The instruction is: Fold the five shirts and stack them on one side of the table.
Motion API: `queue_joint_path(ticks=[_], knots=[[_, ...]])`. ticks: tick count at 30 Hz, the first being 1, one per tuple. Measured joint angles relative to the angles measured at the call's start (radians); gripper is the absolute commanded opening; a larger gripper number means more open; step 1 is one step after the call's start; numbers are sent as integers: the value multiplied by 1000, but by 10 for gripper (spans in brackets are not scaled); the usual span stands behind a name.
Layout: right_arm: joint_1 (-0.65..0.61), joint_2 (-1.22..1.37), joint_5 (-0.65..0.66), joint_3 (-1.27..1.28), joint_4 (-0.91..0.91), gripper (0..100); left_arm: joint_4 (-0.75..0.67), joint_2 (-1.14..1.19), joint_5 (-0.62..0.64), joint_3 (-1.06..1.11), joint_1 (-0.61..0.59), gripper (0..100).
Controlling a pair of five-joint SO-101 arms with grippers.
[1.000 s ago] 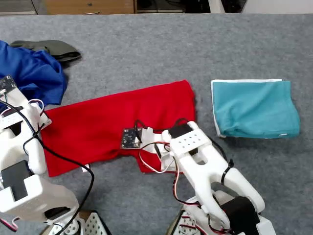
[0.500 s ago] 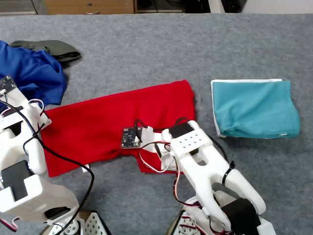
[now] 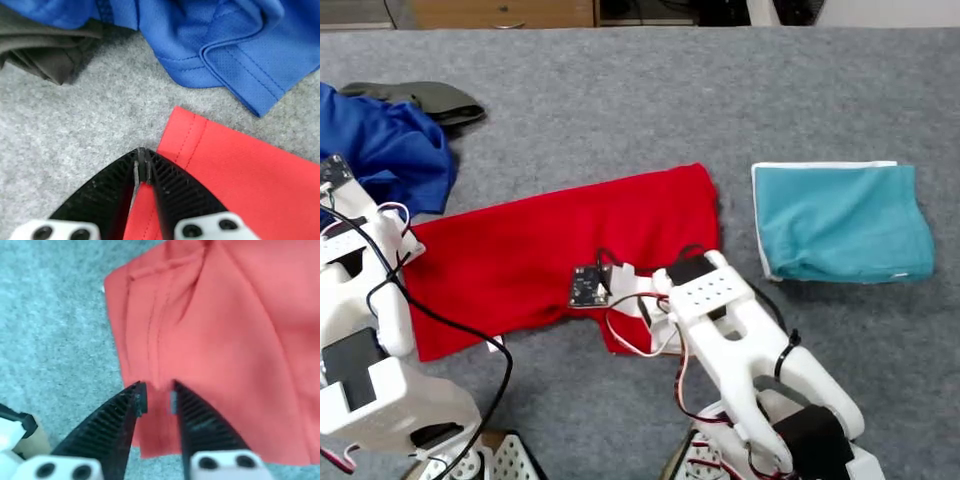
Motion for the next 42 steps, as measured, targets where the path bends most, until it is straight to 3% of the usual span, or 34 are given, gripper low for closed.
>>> queue_joint_path(ticks=[7, 22, 28, 42], knots=[[0, 0, 0, 0, 0, 2, 0, 0, 0, 0, 0, 18], [0, 0, 0, 29, -26, 8, 0, 0, 0, 0, 0, 18], [0, -63, 0, 29, -26, 132, 0, 0, 0, 0, 0, 18], [-29, -61, 0, 118, -110, 108, 0, 0, 0, 0, 0, 18]])
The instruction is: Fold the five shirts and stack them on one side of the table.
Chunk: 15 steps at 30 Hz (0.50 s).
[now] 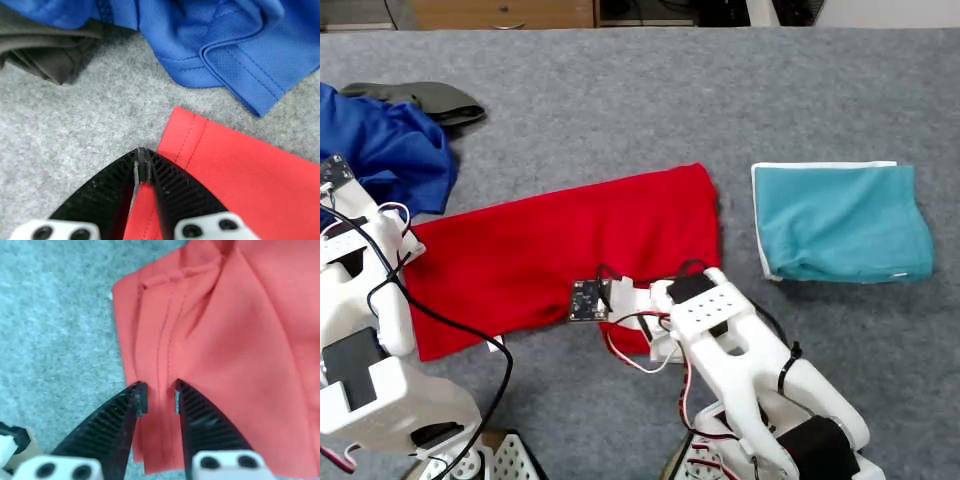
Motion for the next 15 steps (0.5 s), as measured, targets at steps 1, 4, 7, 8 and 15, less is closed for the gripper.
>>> queue_joint_path(ticks=[1, 4, 7, 8, 15], knots=[[0, 0, 0, 0, -2, 97, 0, 0, 0, 0, 0, 18], [0, 0, -3, 0, -3, 4, 0, 0, 0, 0, 0, 18], [0, 0, -29, 0, -8, 9, 0, 0, 0, 0, 0, 18], [0, 0, -32, 0, -9, 3, 0, 0, -8, 0, 0, 18], [0, 0, -37, 0, -8, 2, 0, 0, -29, 0, 0, 18]])
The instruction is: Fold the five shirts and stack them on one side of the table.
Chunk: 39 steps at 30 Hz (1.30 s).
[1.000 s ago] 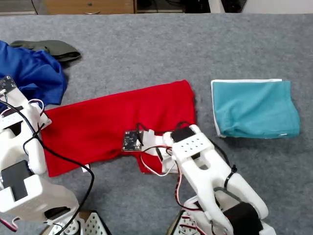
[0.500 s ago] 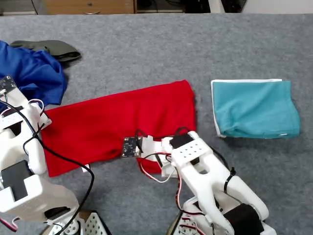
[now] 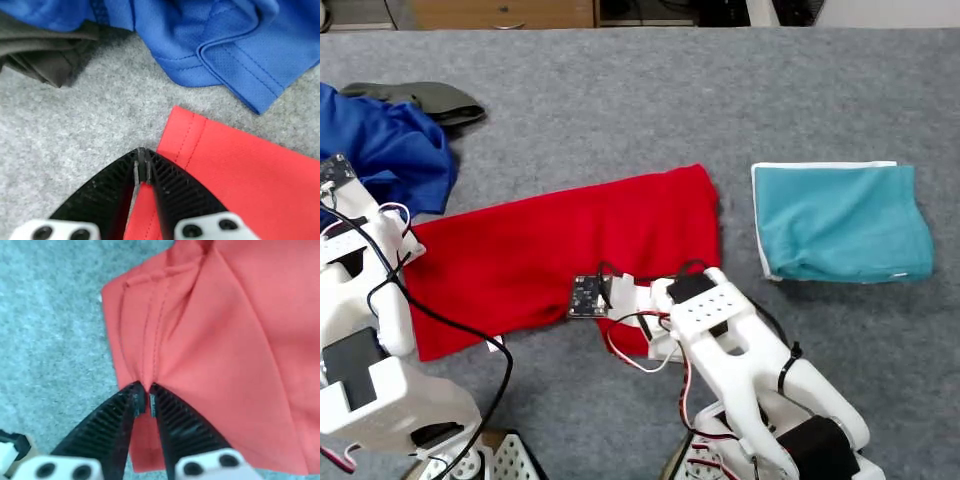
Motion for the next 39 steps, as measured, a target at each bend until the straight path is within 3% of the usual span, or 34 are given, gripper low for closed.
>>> queue_joint_path(ticks=[13, 25, 31, 39], knots=[[5, -34, 0, -115, 170, 2, 0, 0, 0, 0, 0, 18], [5, -46, -18, -60, 149, 6, 0, 0, 0, 0, 0, 18], [5, -46, -18, -60, 146, 205, 0, 0, 0, 0, 0, 18], [-35, -46, -20, -60, 164, 195, 0, 0, 0, 0, 0, 18]])
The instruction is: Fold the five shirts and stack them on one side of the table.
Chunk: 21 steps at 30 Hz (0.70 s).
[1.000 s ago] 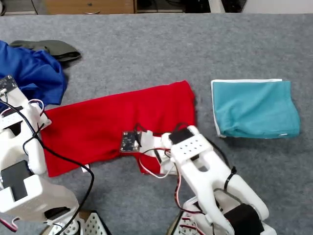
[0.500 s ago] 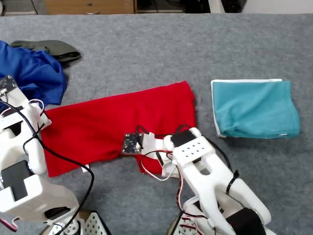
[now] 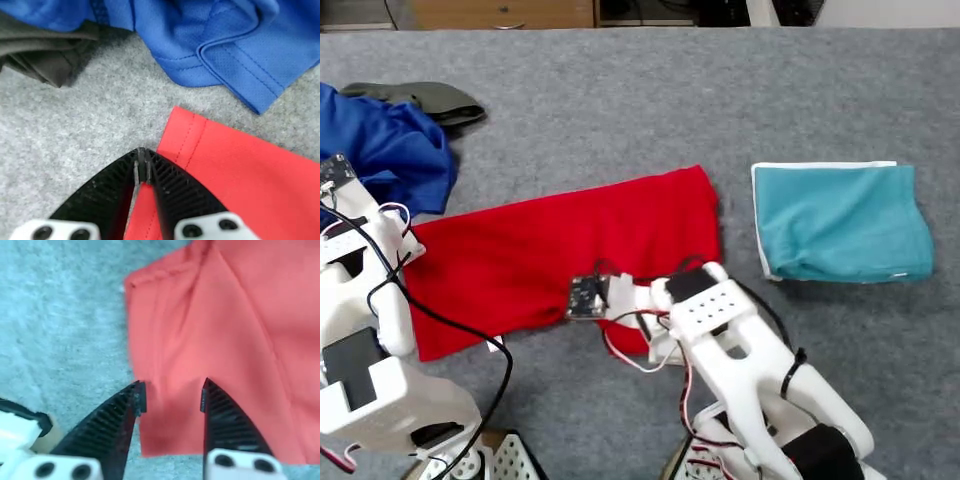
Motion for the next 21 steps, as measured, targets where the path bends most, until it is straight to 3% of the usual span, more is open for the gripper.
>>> queue_joint_path(ticks=[6, 21], knots=[[-77, -28, -55, 44, -21, 196, 0, 0, 0, 0, 0, 18], [-74, -46, -63, 150, -133, 198, 0, 0, 0, 0, 0, 18]])
